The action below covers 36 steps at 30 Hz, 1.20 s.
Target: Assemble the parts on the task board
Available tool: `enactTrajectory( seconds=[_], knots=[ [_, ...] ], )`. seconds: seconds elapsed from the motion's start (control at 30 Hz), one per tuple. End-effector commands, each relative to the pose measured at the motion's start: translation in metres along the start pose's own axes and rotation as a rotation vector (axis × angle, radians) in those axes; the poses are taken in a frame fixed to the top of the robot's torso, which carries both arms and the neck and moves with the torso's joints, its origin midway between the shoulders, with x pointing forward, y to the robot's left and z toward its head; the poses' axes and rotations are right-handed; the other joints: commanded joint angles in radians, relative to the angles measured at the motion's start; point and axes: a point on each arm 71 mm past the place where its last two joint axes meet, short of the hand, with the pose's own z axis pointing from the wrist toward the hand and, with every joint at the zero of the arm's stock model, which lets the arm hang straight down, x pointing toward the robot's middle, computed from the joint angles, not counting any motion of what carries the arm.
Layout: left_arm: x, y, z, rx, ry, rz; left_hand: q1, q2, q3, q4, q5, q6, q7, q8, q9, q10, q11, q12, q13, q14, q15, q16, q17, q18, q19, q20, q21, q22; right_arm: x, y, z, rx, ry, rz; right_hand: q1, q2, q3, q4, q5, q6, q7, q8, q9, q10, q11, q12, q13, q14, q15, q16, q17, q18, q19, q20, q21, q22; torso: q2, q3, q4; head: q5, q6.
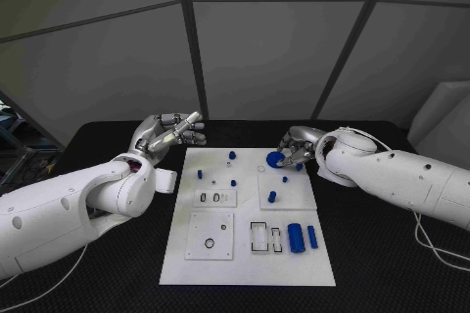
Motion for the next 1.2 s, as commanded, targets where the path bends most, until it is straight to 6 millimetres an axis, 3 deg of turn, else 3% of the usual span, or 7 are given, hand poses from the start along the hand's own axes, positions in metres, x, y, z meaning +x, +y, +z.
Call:
enactTrajectory(
  seconds=[0.03, 0.33, 0.5, 1.03, 1.2],
  knots=[
    [0.001, -0.001, 0.001, 0.007, 0.011, -0.005, -0.008, 0.003, -0.006, -0.002, -0.005, 0.002, 0.007, -0.004, 0.000, -0.001, 0.008, -0.005, -0.002, -0.007, -0.001, -0.006, 0.002, 0.003, -0.009, 0.002, -0.006, -0.002, 0.002, -0.001, 0.002, 0.018, 0.041, -0.010, 0.012, -0.001, 0.000, 0.007, 0.004, -0.008, 0.003, 0.005, 0.000, 0.008, 0.001, 0.009, 0.007, 0.077, 0.007, 0.009, 0.122, -0.021, 0.009, 0.002, 0.004, 0.004, 0.000, 0.0001, -0.0015, 0.002, -0.002],
    [0.001, -0.001, 0.001, 0.006, 0.012, -0.006, -0.008, 0.003, -0.006, -0.002, -0.005, 0.002, 0.007, -0.004, 0.000, -0.001, 0.008, -0.005, -0.002, -0.007, -0.001, -0.006, 0.002, 0.003, -0.009, 0.002, -0.006, -0.002, 0.004, 0.003, 0.005, 0.012, 0.045, -0.010, 0.023, 0.018, 0.003, 0.013, 0.007, 0.012, 0.000, 0.023, 0.005, 0.027, -0.001, 0.050, 0.054, 0.078, 0.006, 0.014, 0.131, -0.022, 0.011, 0.003, 0.010, 0.012, 0.000, 0.0012, -0.0004, 0.002, -0.009],
    [0.001, -0.001, 0.001, 0.005, 0.012, -0.006, -0.008, 0.003, -0.006, -0.002, -0.005, 0.002, 0.007, -0.004, 0.000, -0.001, 0.008, -0.005, -0.002, -0.007, -0.001, -0.006, 0.002, 0.003, -0.009, 0.002, -0.006, -0.002, 0.003, 0.003, 0.006, 0.014, 0.038, -0.015, 0.035, 0.033, 0.014, 0.010, 0.045, 0.038, -0.005, 0.040, 0.010, 0.034, -0.005, 0.069, 0.077, 0.080, 0.003, 0.019, 0.140, -0.023, 0.015, 0.000, 0.015, 0.021, -0.001, 0.0007, -0.0014, 0.002, -0.012],
    [0.000, -0.001, 0.001, 0.001, 0.013, -0.006, -0.006, 0.005, -0.008, -0.003, -0.005, 0.004, 0.006, -0.005, 0.000, 0.001, 0.007, -0.006, -0.001, -0.007, -0.001, -0.010, 0.004, 0.003, -0.009, 0.002, -0.007, -0.002, 0.000, 0.011, 0.005, -0.013, -0.018, -0.064, 0.018, 0.018, 0.000, 0.017, 0.041, 0.027, -0.004, 0.036, 0.005, 0.039, -0.004, 0.085, 0.097, 0.083, 0.004, 0.029, 0.161, -0.026, 0.023, 0.000, 0.025, 0.039, 0.000, 0.0007, -0.0012, 0.002, -0.012],
    [0.000, -0.001, 0.001, -0.001, 0.013, -0.006, -0.006, 0.006, -0.008, -0.004, -0.005, 0.004, 0.006, -0.005, 0.000, 0.001, 0.007, -0.006, -0.001, -0.007, -0.001, -0.011, 0.004, 0.003, -0.009, 0.002, -0.007, -0.003, -0.001, 0.013, 0.005, -0.023, -0.039, -0.074, 0.019, 0.015, -0.001, 0.017, 0.039, 0.018, -0.002, 0.032, 0.003, 0.034, -0.002, 0.082, 0.095, 0.085, 0.005, 0.032, 0.168, -0.027, 0.025, 0.001, 0.027, 0.044, 0.000, 0.0008, -0.0008, 0.002, -0.017]
  ],
)
